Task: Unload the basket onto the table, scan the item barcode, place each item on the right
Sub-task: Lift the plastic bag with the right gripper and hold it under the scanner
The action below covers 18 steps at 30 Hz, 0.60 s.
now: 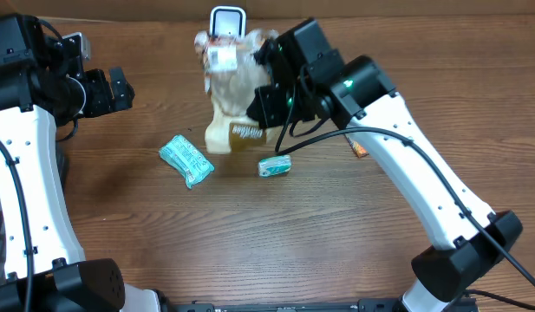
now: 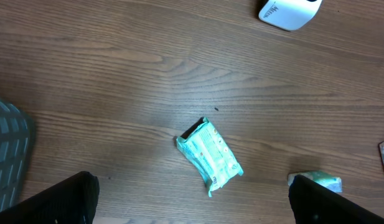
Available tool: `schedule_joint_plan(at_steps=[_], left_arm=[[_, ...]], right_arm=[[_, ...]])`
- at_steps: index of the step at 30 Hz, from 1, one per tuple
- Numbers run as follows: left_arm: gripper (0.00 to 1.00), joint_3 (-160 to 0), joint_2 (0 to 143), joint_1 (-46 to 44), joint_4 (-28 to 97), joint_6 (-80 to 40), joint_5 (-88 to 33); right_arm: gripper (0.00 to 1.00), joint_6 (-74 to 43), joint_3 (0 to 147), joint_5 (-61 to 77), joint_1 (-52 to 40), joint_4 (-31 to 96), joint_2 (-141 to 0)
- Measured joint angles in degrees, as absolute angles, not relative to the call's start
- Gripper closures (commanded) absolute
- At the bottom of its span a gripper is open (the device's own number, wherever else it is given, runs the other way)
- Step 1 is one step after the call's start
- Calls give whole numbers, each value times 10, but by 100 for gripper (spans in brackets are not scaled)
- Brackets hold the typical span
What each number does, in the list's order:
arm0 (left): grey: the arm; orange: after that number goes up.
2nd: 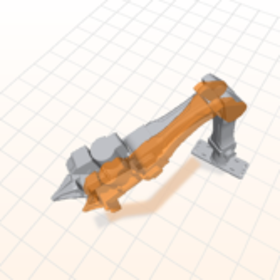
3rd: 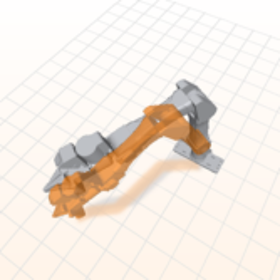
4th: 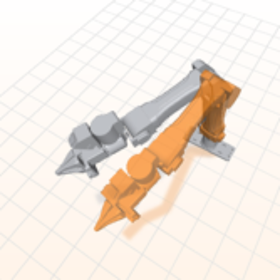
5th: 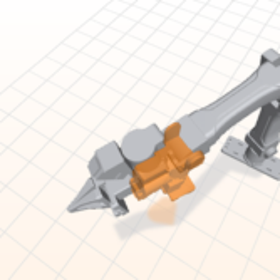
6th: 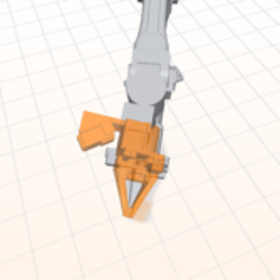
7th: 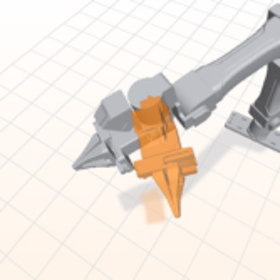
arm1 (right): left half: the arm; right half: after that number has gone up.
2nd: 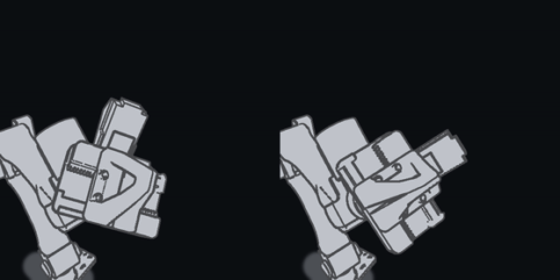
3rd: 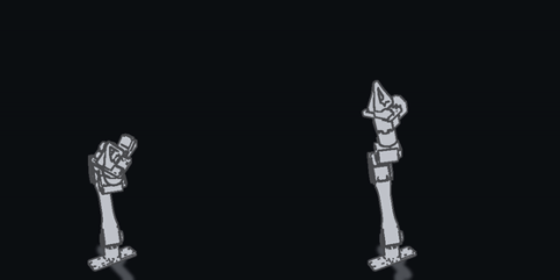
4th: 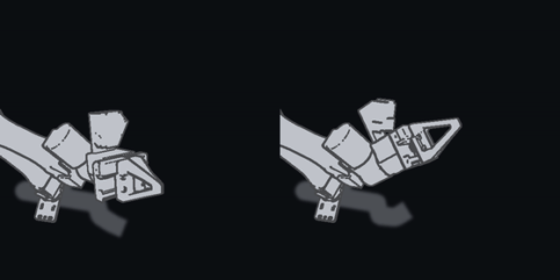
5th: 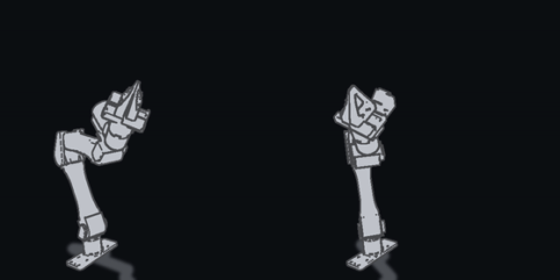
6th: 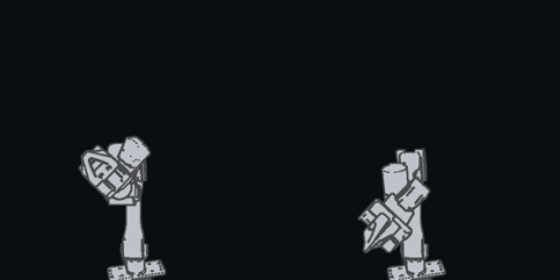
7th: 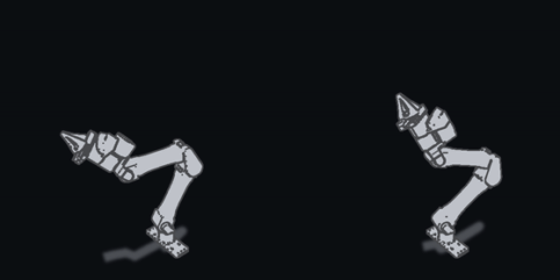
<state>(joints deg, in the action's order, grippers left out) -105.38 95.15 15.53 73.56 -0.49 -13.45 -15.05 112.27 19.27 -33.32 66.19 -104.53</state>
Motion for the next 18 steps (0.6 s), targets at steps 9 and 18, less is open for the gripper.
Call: schedule_joint_plan(at_steps=[9,18], left_arm=[[0,-1054,952,155,736,-5,-135],[0,-1054,952,155,736,-5,-134]], right_arm=[[96,-54,1245,-133,-336,509,-1112],[96,282,1244,-418,-336,159,-1324]])
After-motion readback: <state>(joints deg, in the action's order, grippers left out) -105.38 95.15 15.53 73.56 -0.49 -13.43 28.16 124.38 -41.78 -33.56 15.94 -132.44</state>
